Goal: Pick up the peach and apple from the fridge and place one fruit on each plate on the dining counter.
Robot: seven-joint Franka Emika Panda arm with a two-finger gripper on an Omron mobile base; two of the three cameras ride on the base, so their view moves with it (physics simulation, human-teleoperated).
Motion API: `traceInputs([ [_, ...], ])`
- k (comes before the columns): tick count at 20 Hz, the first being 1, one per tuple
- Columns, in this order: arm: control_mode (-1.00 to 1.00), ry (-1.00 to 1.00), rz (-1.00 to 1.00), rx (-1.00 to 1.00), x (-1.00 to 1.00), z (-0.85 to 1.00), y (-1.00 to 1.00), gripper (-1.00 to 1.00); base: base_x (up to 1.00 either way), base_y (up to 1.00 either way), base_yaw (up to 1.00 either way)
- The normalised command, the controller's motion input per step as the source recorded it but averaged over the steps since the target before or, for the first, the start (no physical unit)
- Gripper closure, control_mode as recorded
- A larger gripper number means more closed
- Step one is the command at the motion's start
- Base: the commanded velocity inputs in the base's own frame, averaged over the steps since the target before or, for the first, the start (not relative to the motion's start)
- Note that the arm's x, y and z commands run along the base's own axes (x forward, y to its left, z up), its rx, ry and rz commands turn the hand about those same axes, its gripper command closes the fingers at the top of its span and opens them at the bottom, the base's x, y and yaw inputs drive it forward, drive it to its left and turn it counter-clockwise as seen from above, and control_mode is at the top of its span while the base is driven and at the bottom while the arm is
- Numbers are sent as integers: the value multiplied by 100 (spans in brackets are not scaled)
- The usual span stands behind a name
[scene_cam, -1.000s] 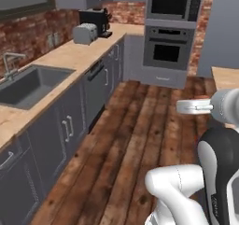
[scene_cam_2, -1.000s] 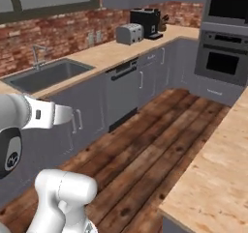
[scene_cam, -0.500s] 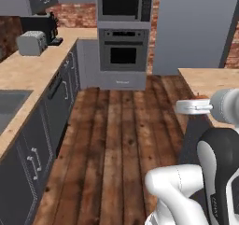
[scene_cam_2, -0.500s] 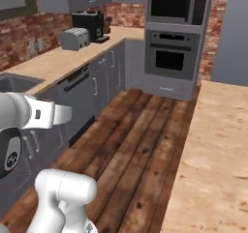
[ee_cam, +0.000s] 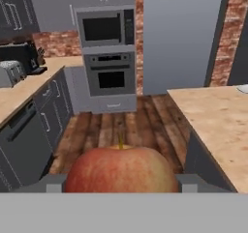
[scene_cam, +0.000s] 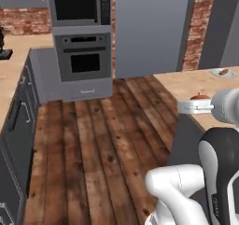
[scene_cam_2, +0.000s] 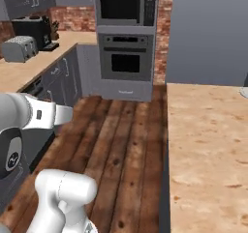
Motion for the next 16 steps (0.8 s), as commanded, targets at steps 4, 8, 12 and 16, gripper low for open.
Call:
traceInputs([
  [4, 100, 0, 0, 0, 0, 0, 0, 100, 75, 69, -33],
  [8, 100, 0, 0, 0, 0, 0, 0, 100, 77, 70, -33],
  [12, 100, 0, 0, 0, 0, 0, 0, 100, 77, 65, -34],
  [16, 100, 0, 0, 0, 0, 0, 0, 100, 80, 60, -37],
])
